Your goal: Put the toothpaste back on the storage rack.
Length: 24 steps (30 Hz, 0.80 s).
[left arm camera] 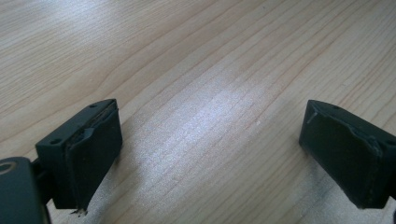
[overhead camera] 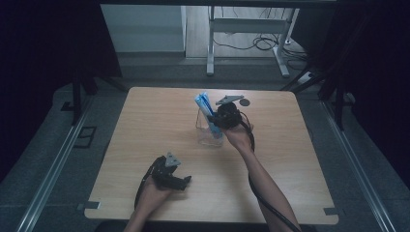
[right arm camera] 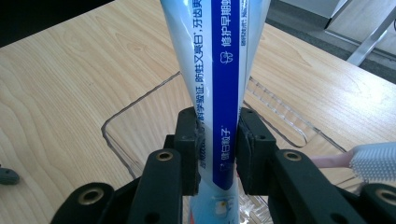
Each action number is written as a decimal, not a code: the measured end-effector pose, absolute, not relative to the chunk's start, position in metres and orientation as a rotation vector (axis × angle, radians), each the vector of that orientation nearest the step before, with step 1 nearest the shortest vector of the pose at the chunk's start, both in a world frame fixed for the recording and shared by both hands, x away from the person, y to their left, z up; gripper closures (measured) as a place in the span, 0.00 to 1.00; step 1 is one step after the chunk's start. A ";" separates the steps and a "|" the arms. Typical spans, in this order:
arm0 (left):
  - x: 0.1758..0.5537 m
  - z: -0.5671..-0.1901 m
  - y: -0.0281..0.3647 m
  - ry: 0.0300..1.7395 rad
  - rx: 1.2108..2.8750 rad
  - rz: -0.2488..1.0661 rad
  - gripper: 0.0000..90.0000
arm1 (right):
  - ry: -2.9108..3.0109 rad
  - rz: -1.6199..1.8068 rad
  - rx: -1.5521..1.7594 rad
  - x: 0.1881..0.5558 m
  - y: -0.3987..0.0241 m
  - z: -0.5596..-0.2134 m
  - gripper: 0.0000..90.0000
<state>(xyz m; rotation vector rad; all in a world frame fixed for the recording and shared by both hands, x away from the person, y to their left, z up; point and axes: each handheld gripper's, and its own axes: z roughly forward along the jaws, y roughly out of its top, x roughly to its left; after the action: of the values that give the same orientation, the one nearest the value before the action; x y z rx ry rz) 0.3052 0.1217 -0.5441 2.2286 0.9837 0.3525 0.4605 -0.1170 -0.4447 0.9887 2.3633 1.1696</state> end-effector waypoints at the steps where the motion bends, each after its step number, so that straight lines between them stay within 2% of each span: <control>1: 0.305 -0.544 0.122 0.983 2.229 0.353 0.07 | 2.367 1.167 0.989 0.460 -0.117 -0.445 0.80; 24: 0.305 -0.544 0.122 0.983 2.228 0.352 0.07 | 2.450 1.124 0.992 0.457 -0.116 -0.451 0.74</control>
<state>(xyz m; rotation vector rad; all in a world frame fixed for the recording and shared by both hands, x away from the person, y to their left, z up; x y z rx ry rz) 0.3053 0.1217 -0.5442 2.2280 0.9829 0.3521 0.4570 -0.1160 -0.4505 0.9922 2.4500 1.1242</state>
